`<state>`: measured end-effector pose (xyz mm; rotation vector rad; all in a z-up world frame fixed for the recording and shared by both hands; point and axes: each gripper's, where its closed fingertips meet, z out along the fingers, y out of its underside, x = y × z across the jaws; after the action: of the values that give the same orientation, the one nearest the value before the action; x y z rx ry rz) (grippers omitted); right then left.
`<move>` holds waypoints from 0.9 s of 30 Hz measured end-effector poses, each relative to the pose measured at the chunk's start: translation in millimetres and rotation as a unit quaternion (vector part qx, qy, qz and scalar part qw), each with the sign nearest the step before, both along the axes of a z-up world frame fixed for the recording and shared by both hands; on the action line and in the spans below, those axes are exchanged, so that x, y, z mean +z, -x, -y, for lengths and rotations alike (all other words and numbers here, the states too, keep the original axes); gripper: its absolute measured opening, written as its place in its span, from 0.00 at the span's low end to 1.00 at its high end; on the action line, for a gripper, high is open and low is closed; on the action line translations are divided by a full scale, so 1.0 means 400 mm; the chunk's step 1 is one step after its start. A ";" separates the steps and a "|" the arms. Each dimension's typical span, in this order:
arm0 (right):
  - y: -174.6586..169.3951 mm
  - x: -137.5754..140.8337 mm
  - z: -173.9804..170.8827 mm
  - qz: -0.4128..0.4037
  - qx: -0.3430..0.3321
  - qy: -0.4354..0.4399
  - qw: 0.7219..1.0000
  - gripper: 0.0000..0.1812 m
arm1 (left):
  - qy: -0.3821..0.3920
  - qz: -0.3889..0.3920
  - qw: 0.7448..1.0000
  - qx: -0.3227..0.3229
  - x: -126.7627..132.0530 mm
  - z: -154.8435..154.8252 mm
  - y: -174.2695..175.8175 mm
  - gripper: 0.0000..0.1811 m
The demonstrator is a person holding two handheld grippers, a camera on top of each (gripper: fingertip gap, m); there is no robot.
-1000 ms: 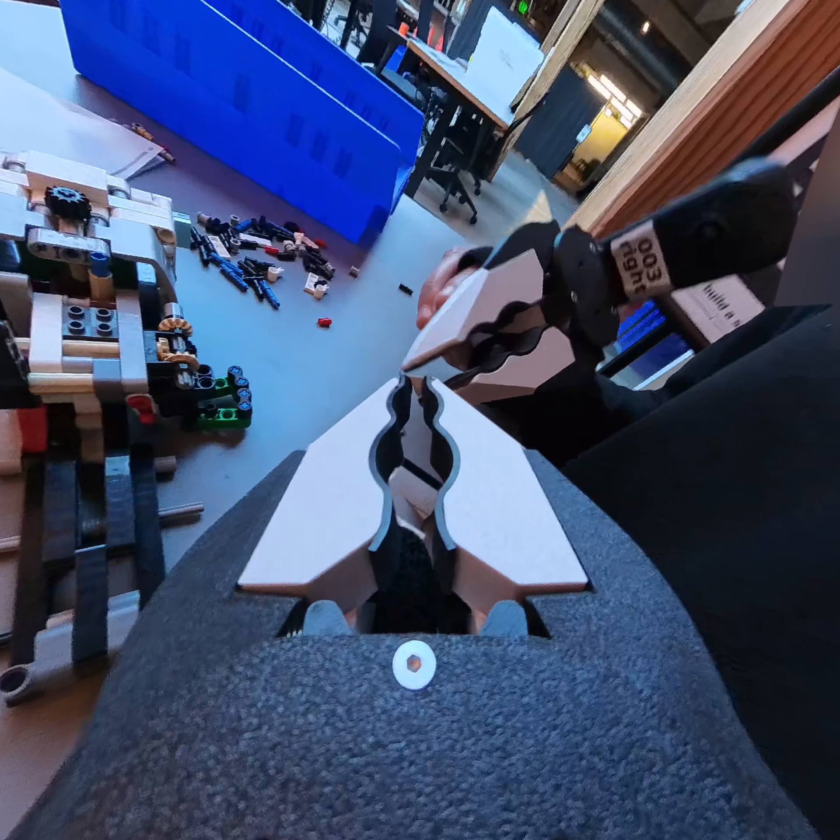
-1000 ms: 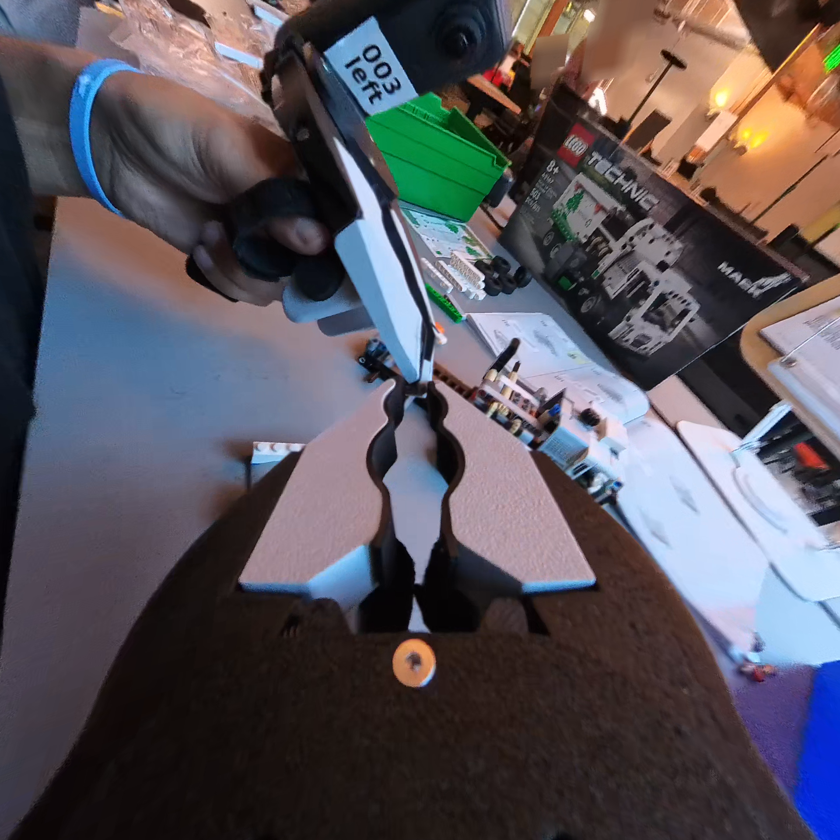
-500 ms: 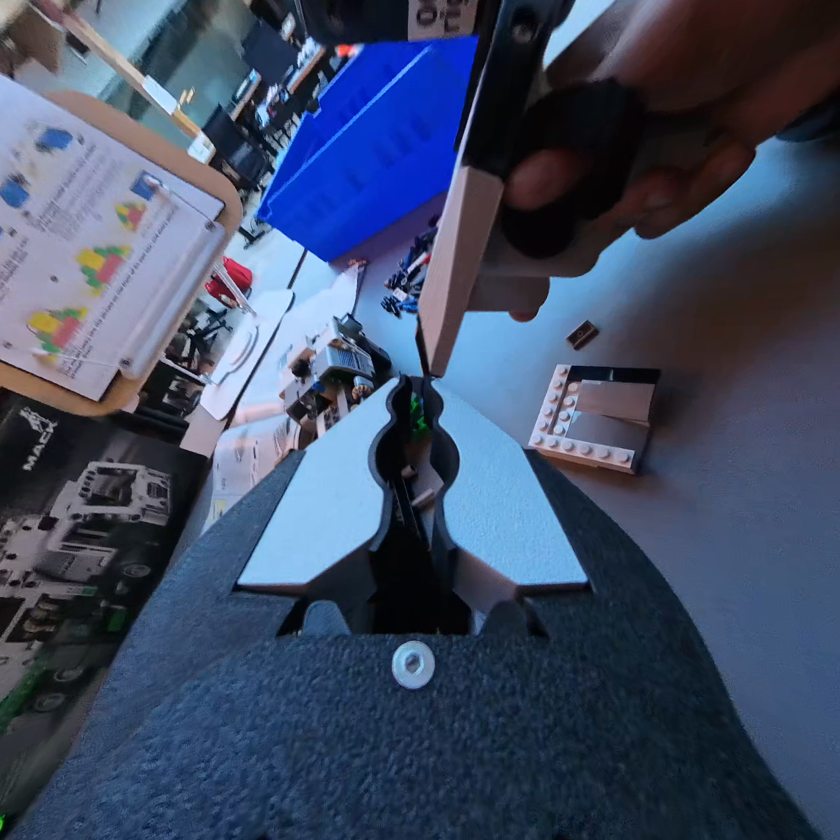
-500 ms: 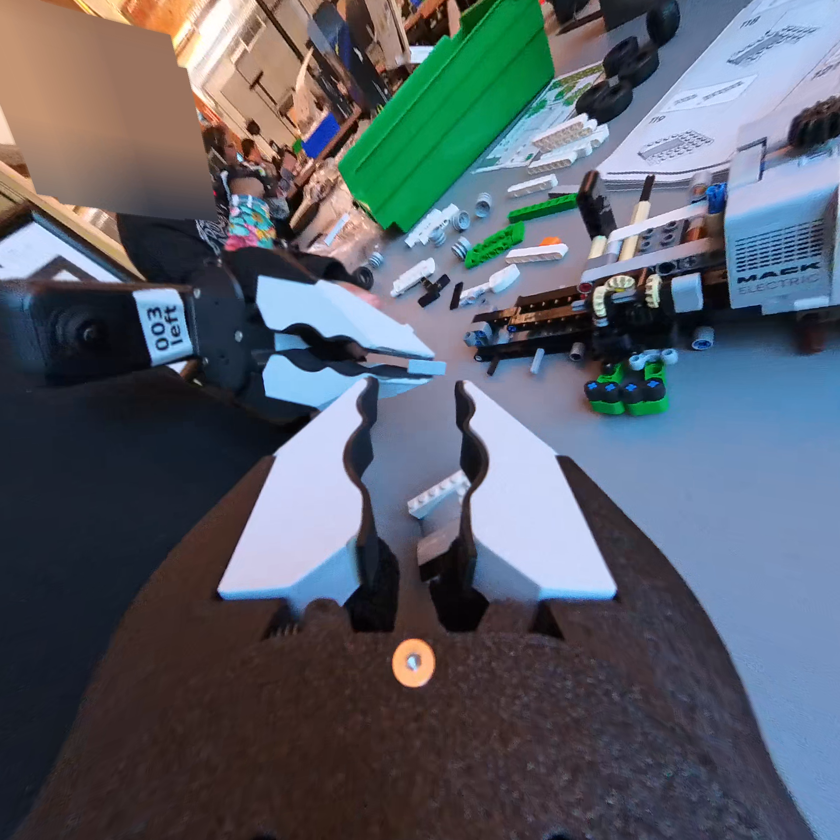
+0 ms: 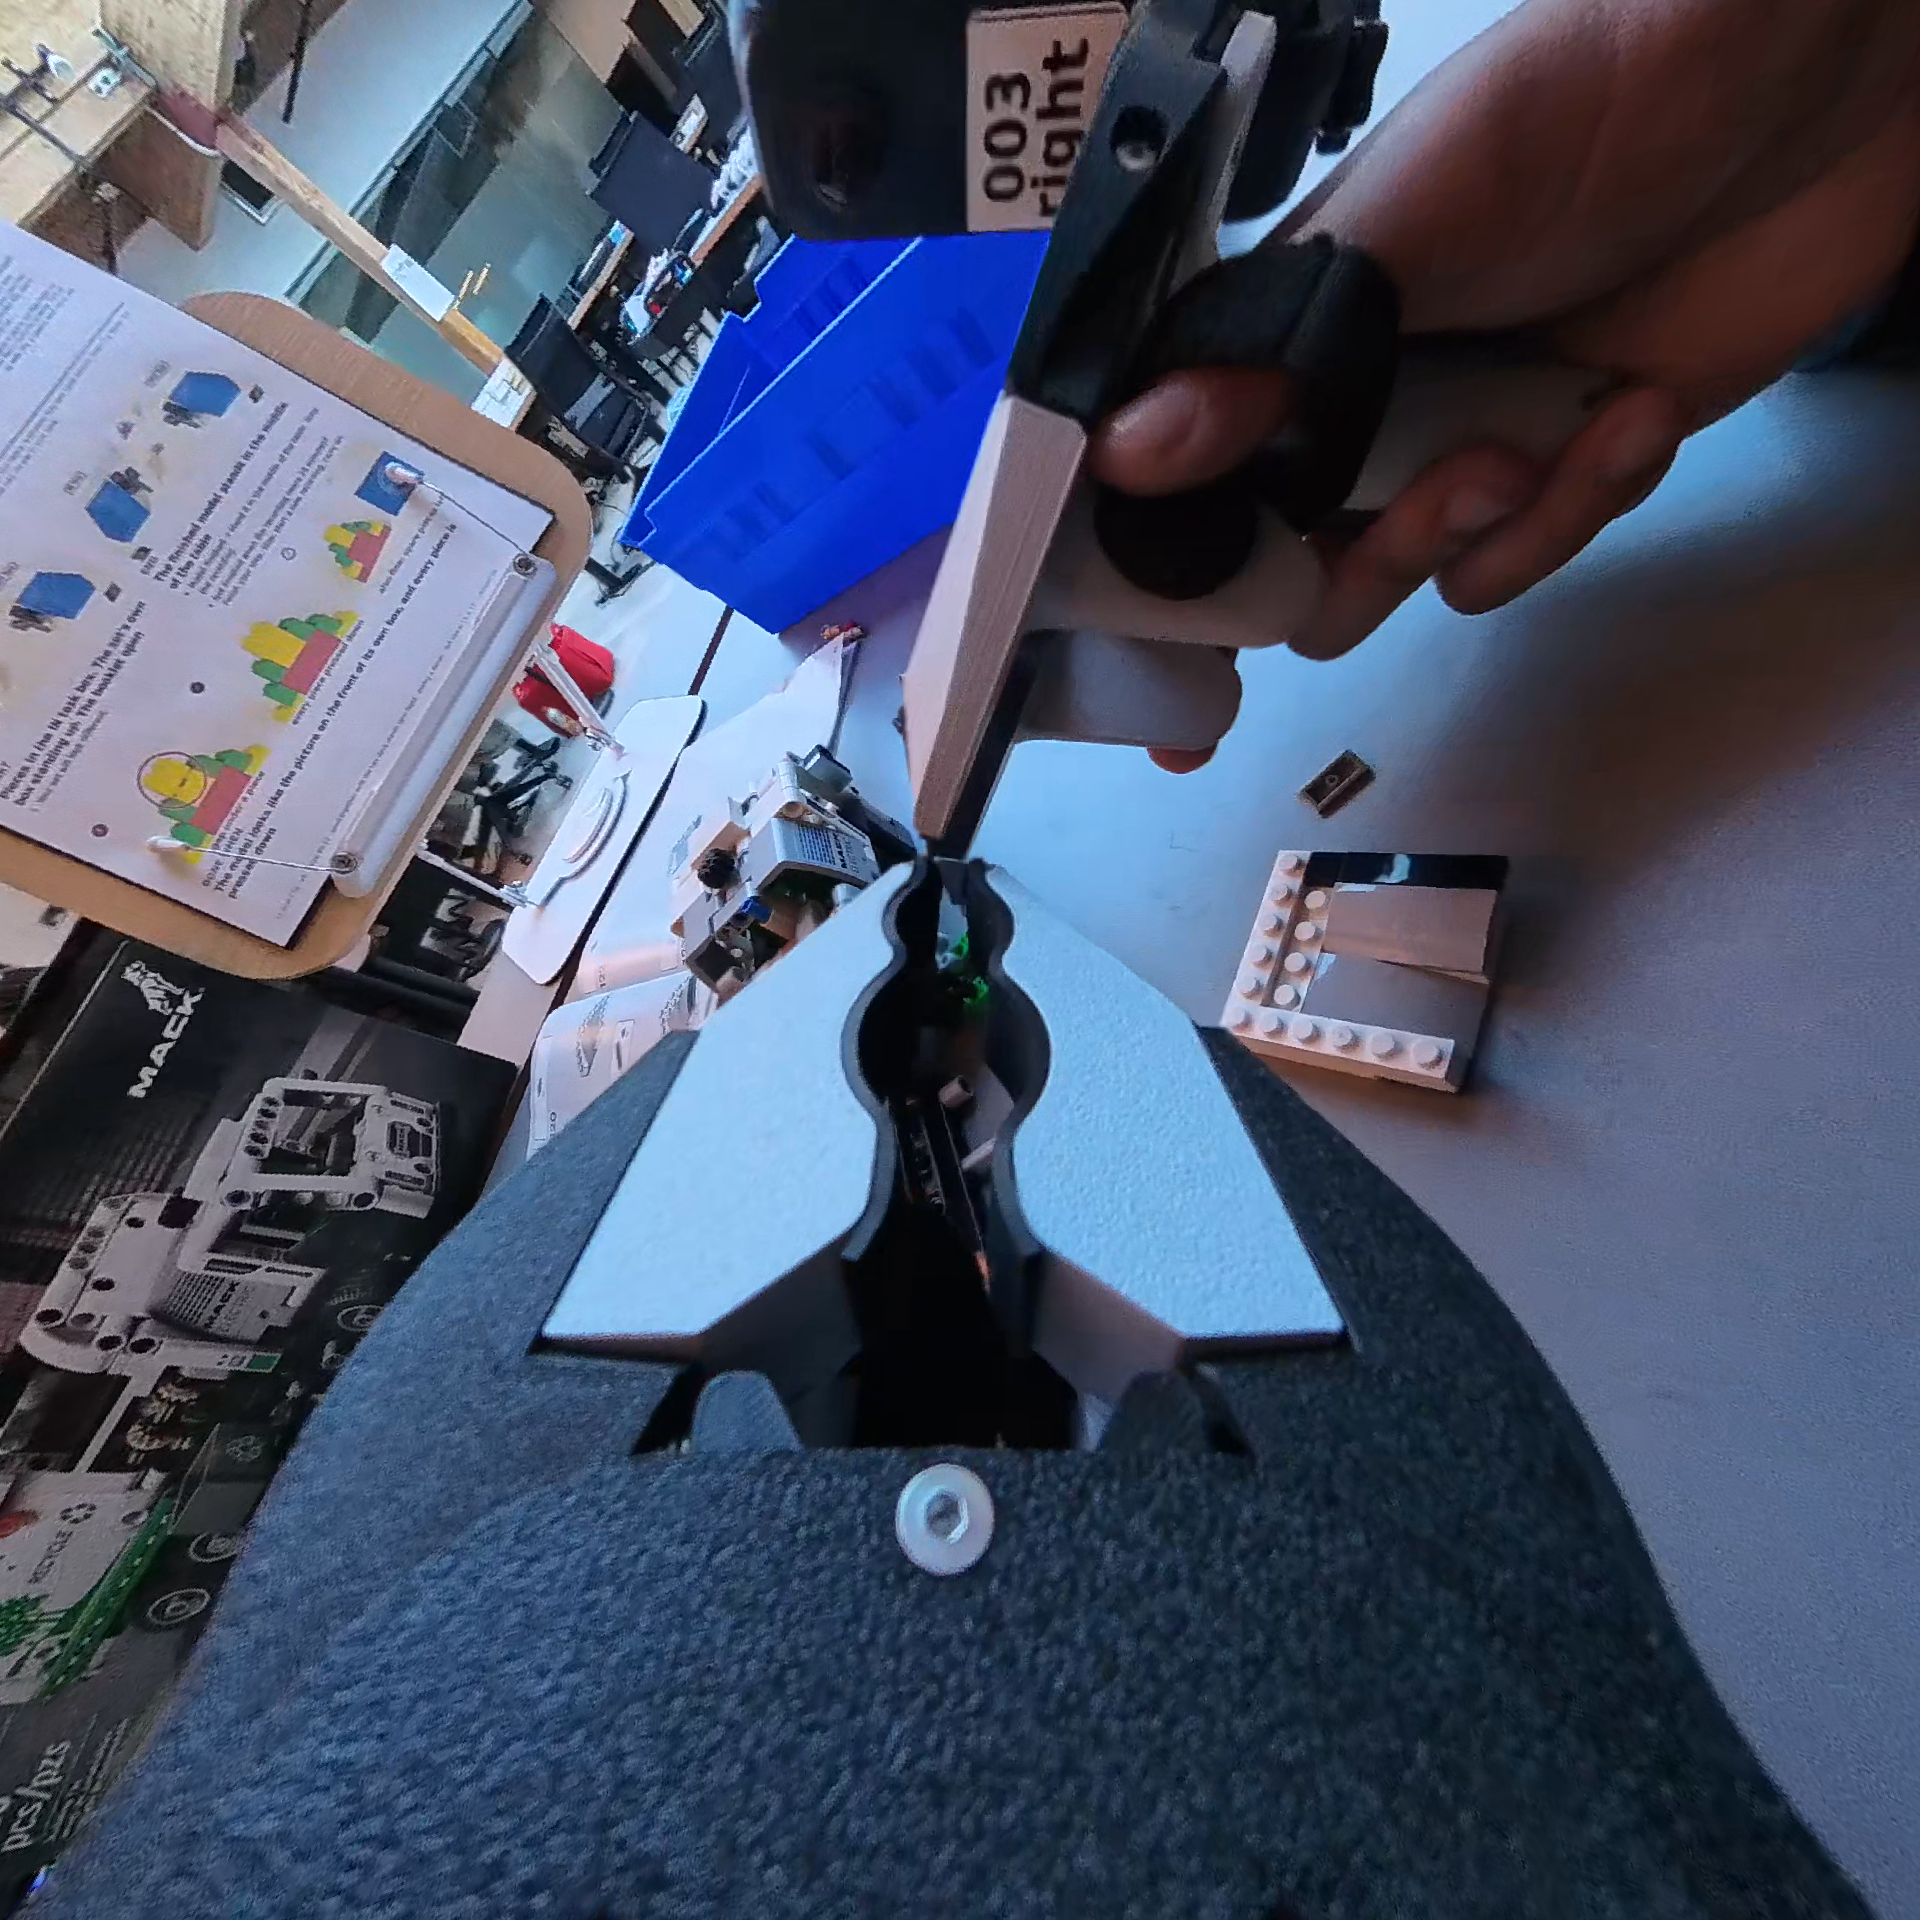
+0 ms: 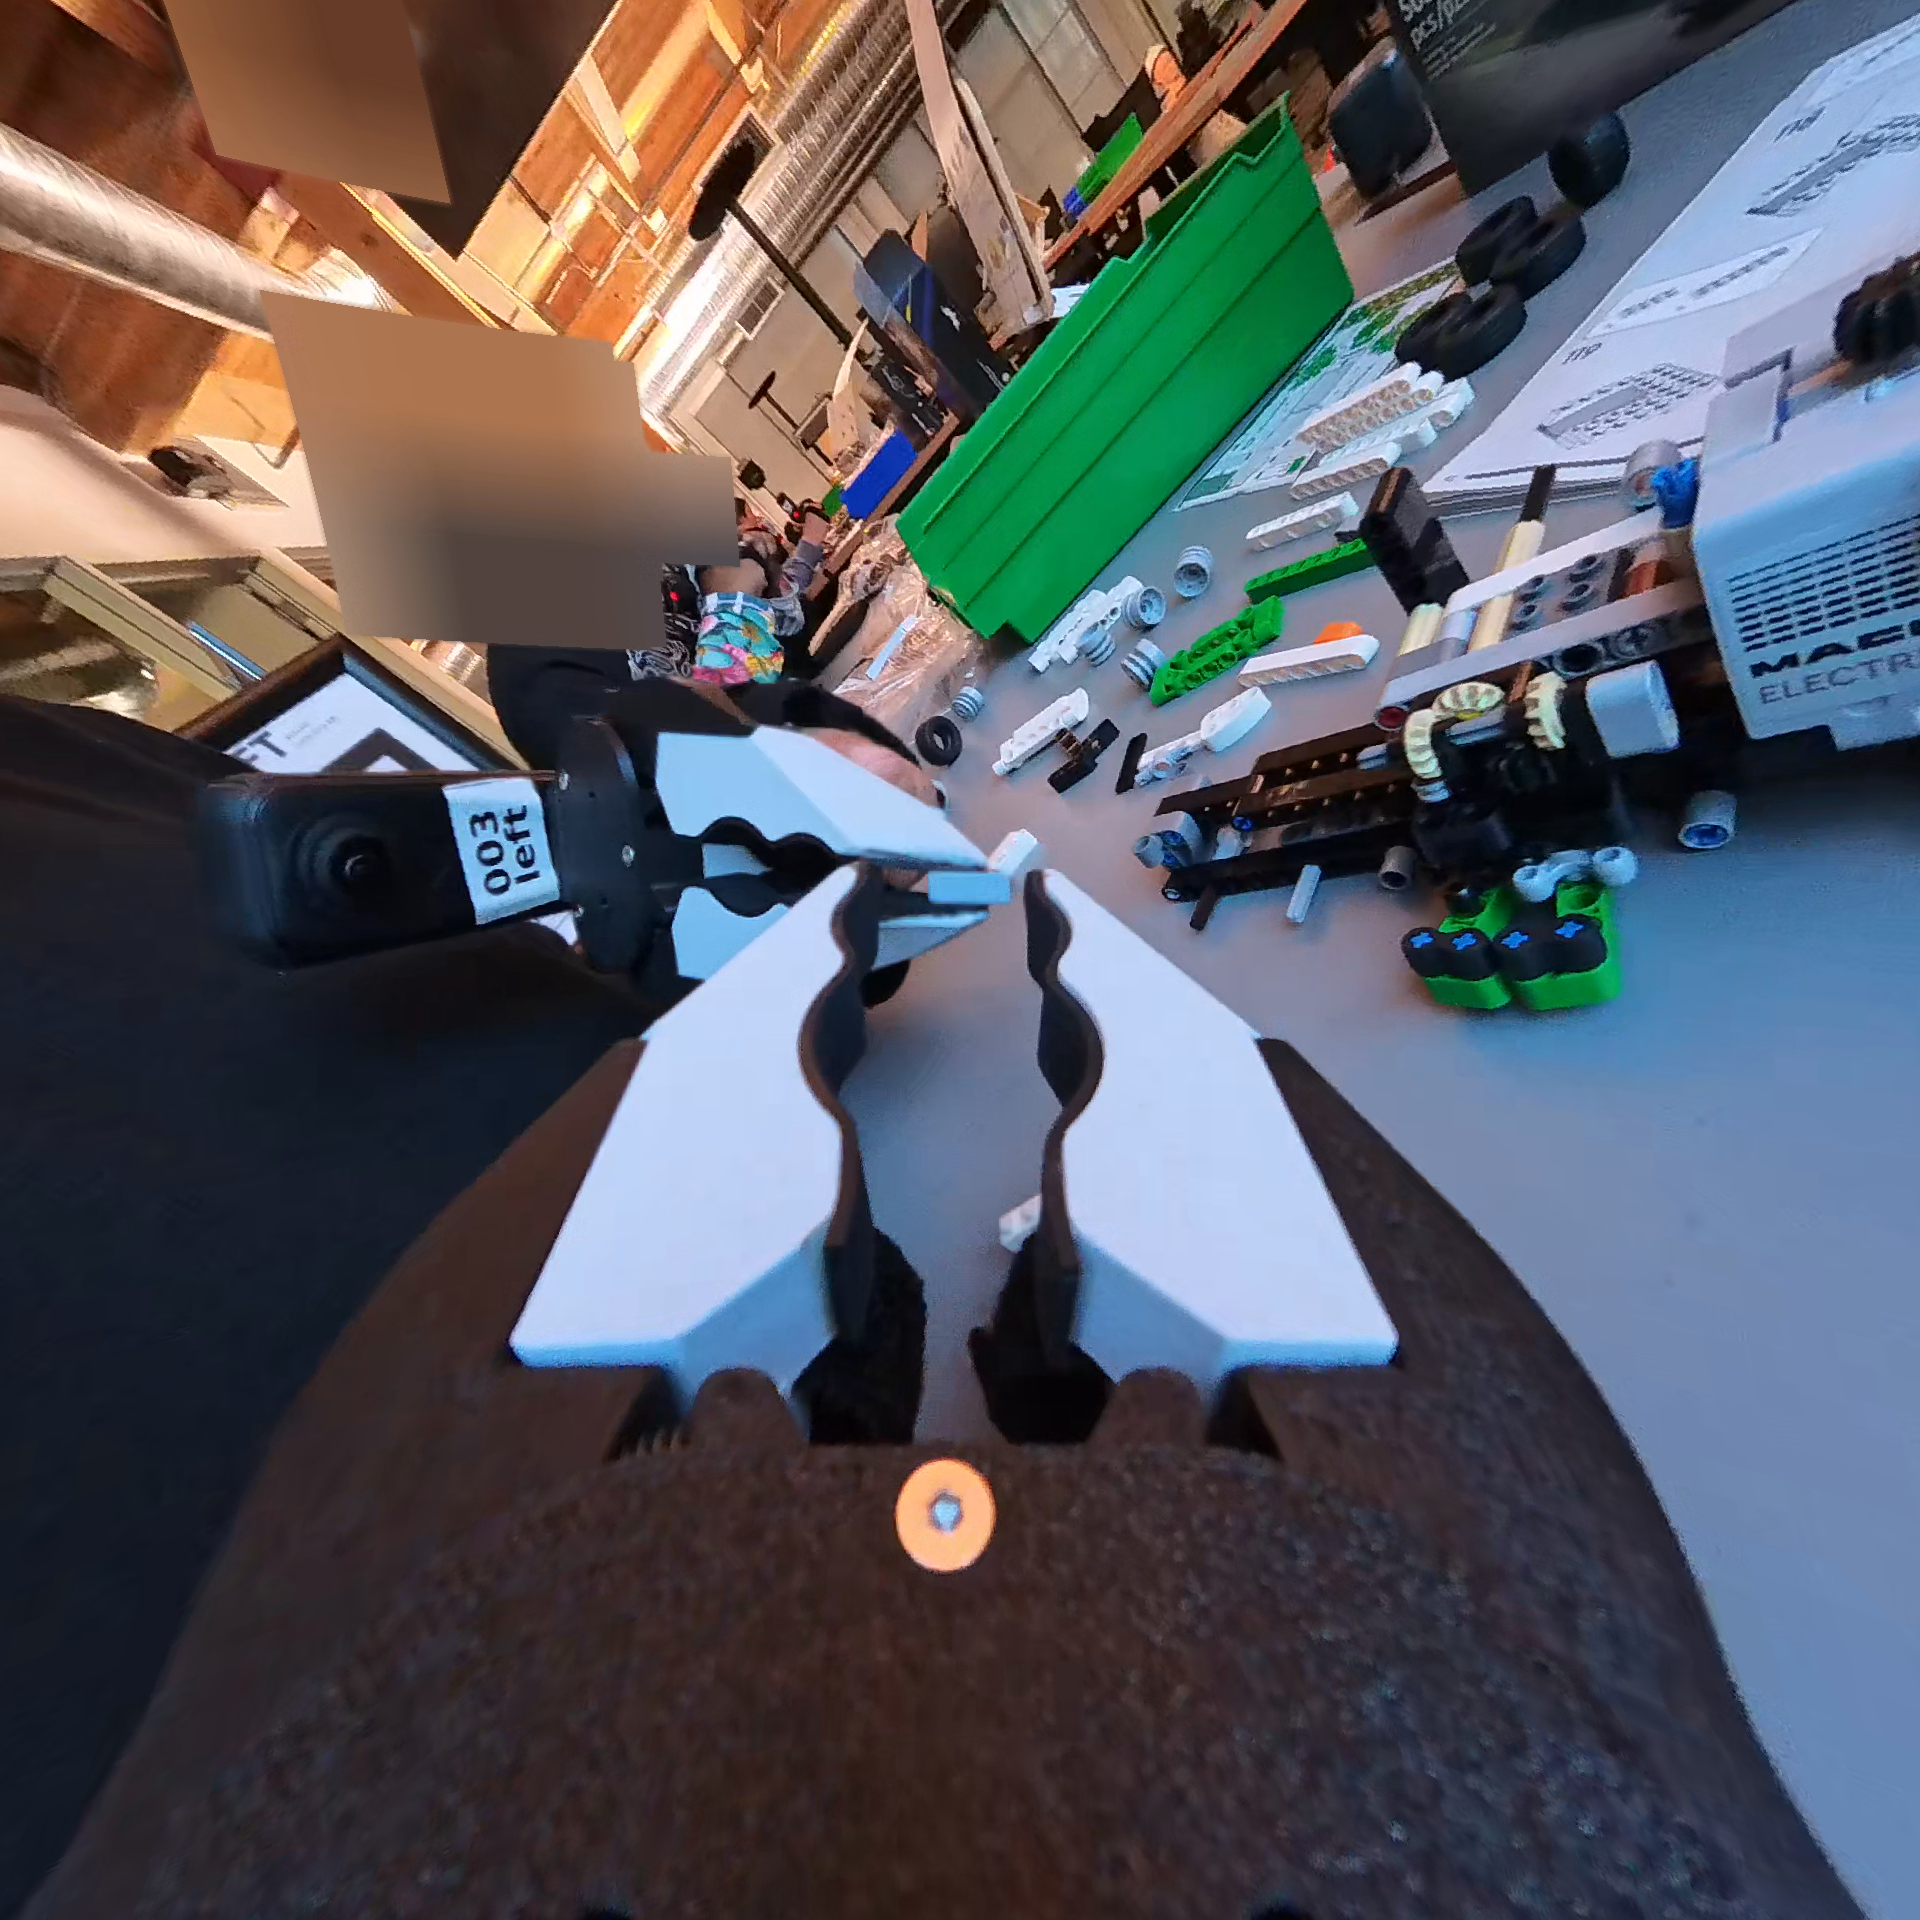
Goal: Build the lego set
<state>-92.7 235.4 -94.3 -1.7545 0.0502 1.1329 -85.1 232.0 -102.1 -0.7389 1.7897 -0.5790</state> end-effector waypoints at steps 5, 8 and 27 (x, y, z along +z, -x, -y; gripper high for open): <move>0.001 0.002 0.003 0.015 0.002 -0.003 1.000 0.12 | 0.014 0.002 1.000 0.002 0.003 0.009 -0.005 0.02; -0.004 0.003 0.011 0.012 0.012 -0.006 1.000 0.08 | 0.062 -0.003 0.998 -0.009 0.008 0.023 -0.004 0.02; 0.061 0.072 0.084 -0.127 0.210 -0.028 0.969 0.08 | 0.187 -0.081 0.955 -0.215 0.076 0.095 0.064 0.12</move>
<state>-117.3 201.7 -65.4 -1.6009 -0.2072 1.6467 -110.9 193.8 -71.8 -0.6616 2.0345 -1.2024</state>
